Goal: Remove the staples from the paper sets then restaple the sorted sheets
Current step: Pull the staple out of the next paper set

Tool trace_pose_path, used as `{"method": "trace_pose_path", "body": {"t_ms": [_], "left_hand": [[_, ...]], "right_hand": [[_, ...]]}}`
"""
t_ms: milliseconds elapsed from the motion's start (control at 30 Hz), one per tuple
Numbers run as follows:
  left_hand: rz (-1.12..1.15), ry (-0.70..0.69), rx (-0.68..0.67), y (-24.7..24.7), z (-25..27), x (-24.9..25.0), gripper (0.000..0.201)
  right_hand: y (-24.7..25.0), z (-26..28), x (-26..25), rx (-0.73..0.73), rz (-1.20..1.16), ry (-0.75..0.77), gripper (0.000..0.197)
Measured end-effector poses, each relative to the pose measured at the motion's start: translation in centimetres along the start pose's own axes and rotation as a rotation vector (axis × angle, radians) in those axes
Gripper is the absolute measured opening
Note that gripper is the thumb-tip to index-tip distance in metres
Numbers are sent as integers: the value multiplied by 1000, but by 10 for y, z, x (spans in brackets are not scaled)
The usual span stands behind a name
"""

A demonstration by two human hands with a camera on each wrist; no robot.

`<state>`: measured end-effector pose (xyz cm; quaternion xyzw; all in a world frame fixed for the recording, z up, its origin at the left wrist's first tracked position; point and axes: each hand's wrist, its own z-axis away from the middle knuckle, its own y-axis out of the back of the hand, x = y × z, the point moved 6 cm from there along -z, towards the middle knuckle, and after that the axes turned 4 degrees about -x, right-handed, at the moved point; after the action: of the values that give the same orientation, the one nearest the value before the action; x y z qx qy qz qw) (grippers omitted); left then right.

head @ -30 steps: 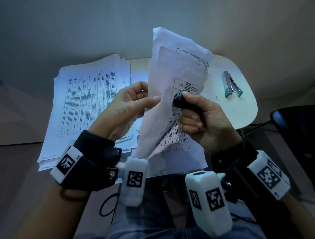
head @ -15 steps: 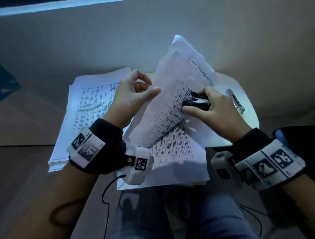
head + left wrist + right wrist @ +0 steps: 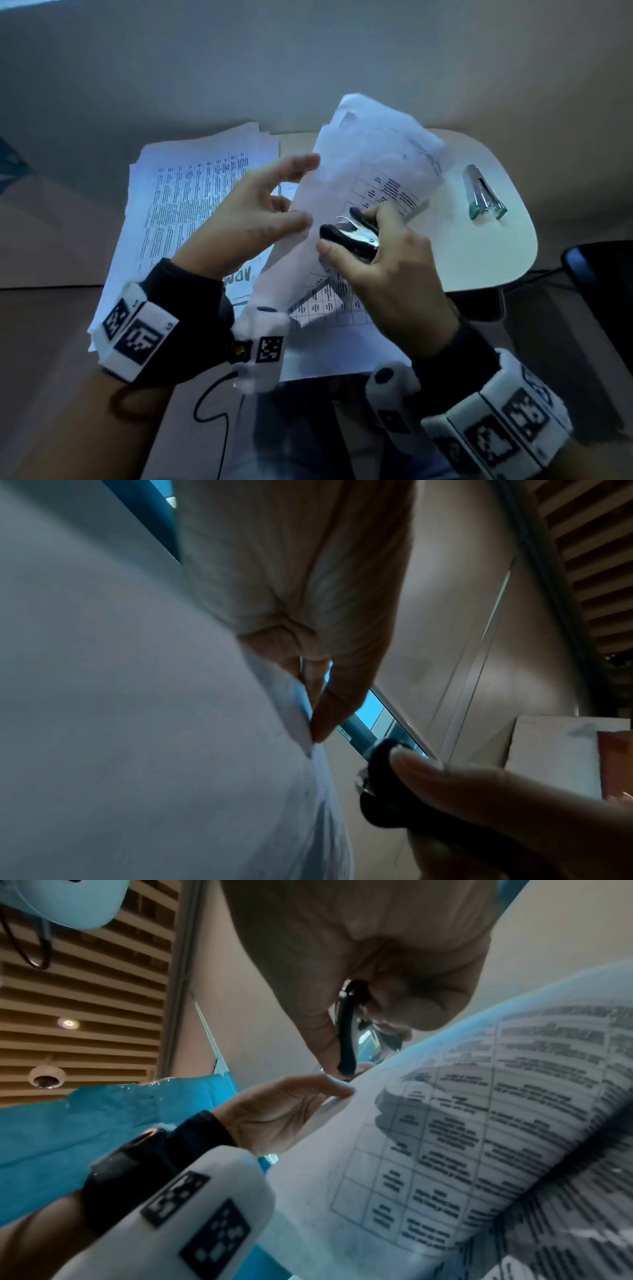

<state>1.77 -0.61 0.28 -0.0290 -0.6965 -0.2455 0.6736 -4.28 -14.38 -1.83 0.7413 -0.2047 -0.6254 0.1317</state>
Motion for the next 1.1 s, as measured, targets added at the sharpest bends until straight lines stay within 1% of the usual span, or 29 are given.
{"method": "trace_pose_path", "body": {"t_ms": [133, 167, 267, 367, 467, 600, 800, 867, 1000, 1100], "left_hand": [[163, 13, 158, 3, 7, -13, 57], [224, 26, 186, 2, 9, -17, 53], [381, 51, 214, -4, 13, -25, 29], [415, 16, 219, -11, 16, -22, 17], [424, -19, 209, -15, 19, -15, 11], [403, -43, 190, -16, 17, -15, 9], [449, 77, 163, -21, 15, -27, 7], [386, 70, 182, -21, 17, -24, 6], [180, 5, 239, -18, 21, -11, 7], [105, 0, 277, -17, 22, -7, 10]], "right_hand": [[-9, 5, -2, 59, 9, 23, 38], [-10, 6, -2, 65, 7, 26, 39], [-16, 7, -3, 33, -26, 5, 39], [-16, 7, -3, 17, -55, -24, 40], [-13, 7, -3, 44, -96, -51, 39], [-11, 7, -5, 59, -126, -81, 37], [-12, 3, 5, -23, -218, -190, 33], [-14, 3, 6, -52, -248, -218, 36], [-17, 2, 6, -127, -296, -251, 37], [-17, 1, 4, -218, -239, -252, 37]]}}
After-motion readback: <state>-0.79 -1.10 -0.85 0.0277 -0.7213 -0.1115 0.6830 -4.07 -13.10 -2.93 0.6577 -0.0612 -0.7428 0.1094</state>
